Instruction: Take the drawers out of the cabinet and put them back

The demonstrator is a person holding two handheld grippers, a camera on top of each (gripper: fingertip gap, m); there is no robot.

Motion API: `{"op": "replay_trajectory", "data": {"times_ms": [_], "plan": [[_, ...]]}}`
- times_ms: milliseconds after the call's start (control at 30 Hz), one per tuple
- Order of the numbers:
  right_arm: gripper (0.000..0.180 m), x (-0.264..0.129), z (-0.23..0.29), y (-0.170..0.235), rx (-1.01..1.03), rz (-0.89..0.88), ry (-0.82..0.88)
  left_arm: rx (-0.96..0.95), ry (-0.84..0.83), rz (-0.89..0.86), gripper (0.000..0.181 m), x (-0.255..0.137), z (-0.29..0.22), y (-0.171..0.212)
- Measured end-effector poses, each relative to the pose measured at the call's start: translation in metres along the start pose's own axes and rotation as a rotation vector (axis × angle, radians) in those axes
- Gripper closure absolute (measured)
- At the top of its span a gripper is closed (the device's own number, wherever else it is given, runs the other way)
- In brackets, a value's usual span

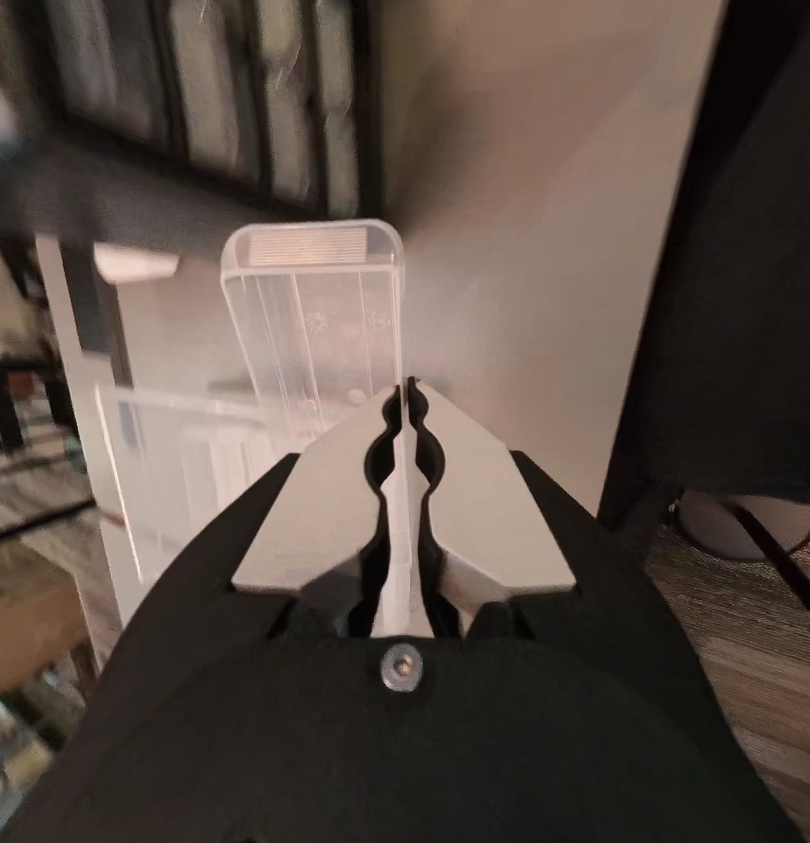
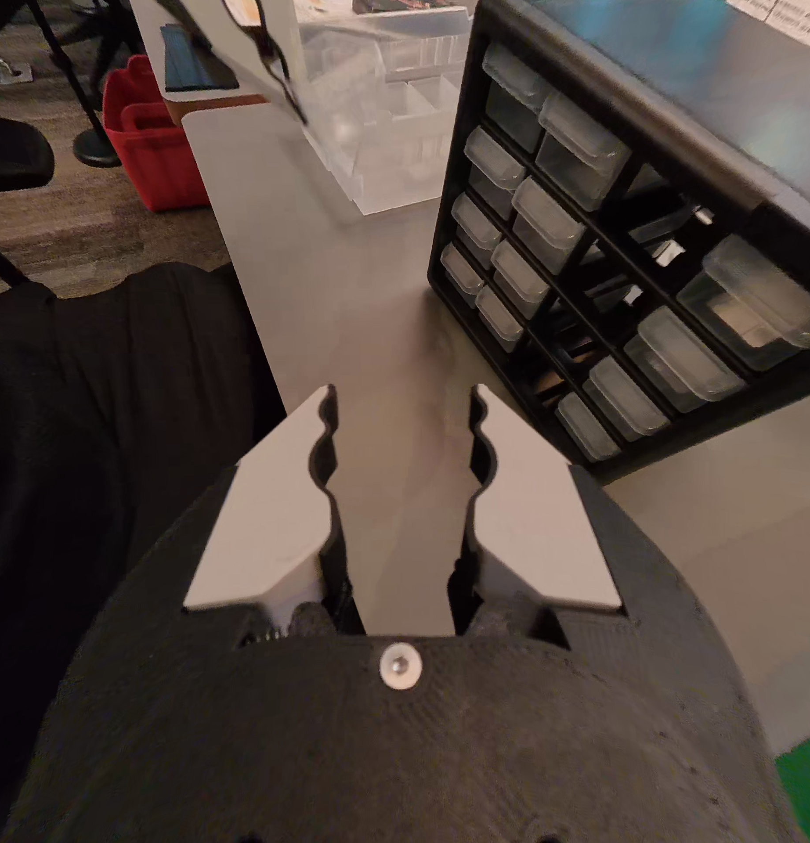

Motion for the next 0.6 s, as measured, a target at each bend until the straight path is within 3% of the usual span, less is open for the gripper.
{"op": "replay_trajectory", "data": {"times_ms": [33,100,167,233,433,600], "plan": [[0.116,0.005,0.001,0.001,0.010,0.008,-0.006,0.045,0.028,-0.031,0.181,0.004,-0.010,-0.019],[0.105,0.015,0.005,0.005,0.033,0.031,-0.014,0.138,0.100,-0.085,0.181,0.019,-0.033,-0.054],[0.110,0.027,0.005,0.011,0.076,0.037,0.006,0.227,0.186,-0.103,0.181,0.041,-0.057,-0.080],[0.103,0.044,0.007,0.022,0.093,0.075,-0.005,0.299,0.216,-0.097,0.181,0.067,-0.072,-0.100],[0.073,0.093,0.018,0.066,0.128,0.281,-0.073,0.381,0.321,-0.087,0.181,0.109,-0.100,-0.126],[0.085,0.113,0.016,0.076,0.116,0.335,-0.071,0.359,0.327,-0.129,0.180,0.123,-0.106,-0.134]]}}
Point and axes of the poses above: each gripper's, where its closed fingertips meet, x out along the fingers, y out of its underside, z = x × y across the jaws, the point moved 5 cm from there along -x, back along the fingers, and after that the axes turned 7 degrees about -y, right-handed, at the moved point
